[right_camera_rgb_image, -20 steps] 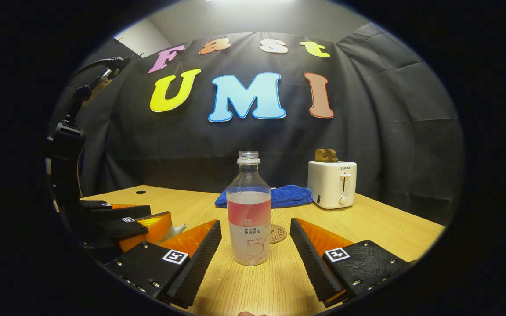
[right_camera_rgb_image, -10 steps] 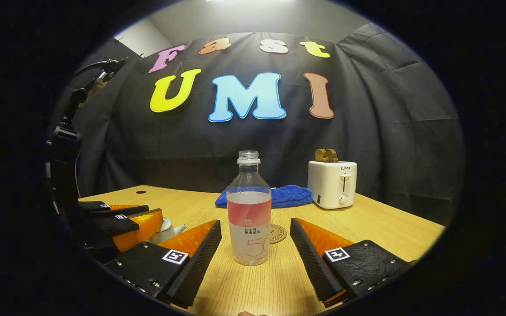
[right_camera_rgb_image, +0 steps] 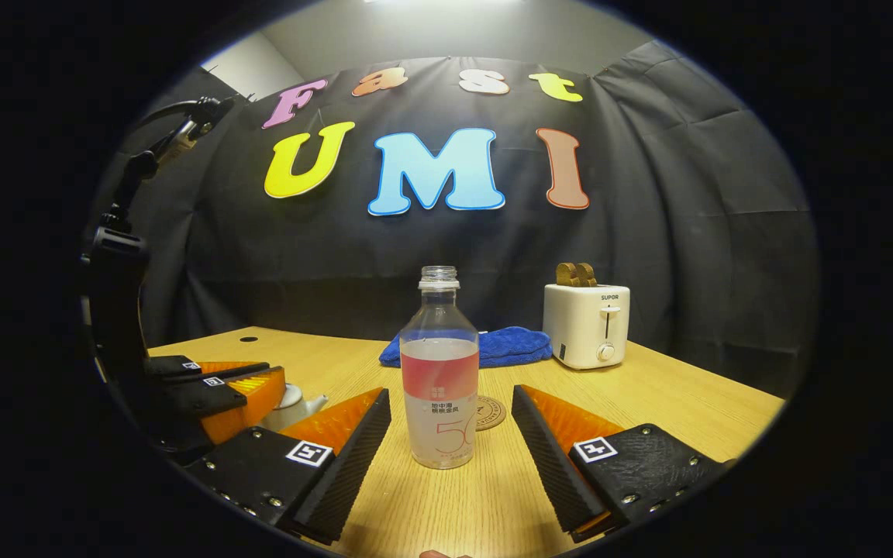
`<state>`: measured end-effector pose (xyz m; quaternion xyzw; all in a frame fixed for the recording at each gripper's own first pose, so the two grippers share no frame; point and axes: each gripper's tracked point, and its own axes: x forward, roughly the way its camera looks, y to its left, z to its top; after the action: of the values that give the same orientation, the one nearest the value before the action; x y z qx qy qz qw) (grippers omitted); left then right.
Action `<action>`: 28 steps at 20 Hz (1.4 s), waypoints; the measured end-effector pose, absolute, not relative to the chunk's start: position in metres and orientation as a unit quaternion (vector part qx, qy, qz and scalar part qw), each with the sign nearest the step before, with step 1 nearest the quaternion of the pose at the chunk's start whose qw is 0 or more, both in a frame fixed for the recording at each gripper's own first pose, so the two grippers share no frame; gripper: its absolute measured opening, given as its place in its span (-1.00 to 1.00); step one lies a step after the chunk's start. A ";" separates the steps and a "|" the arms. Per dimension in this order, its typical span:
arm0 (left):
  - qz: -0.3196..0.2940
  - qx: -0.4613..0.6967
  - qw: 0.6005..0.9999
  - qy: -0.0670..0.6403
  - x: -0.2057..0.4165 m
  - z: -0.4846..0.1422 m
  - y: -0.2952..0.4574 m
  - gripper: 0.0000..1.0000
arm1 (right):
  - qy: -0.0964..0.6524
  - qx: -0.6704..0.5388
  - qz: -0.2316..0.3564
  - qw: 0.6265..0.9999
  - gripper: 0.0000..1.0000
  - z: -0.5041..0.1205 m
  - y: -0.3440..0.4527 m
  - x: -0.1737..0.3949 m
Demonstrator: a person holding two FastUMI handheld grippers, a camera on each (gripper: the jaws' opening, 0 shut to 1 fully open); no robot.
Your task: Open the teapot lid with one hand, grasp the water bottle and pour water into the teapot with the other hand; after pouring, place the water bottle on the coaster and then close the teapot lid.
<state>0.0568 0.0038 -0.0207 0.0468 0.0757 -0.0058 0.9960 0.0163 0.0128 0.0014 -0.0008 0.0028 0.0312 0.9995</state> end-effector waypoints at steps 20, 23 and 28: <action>-0.020 -0.002 1.000 0.002 0.043 -0.001 0.011 -0.63 | 0.002 -0.001 0.041 0.999 0.94 0.002 0.015 0.021; -0.019 -0.002 1.000 0.002 0.040 -0.001 0.014 -0.55 | 0.003 -0.001 0.043 0.999 0.94 0.002 0.016 0.026; -0.009 -0.004 1.000 -0.012 0.031 0.006 0.026 -0.55 | 0.004 -0.001 0.038 0.999 0.94 0.002 0.018 0.036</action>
<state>0.0309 0.0264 0.0064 -0.0039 -0.0117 -0.0086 0.9999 0.0363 0.0176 0.0015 -0.0006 0.0042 0.0377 0.9993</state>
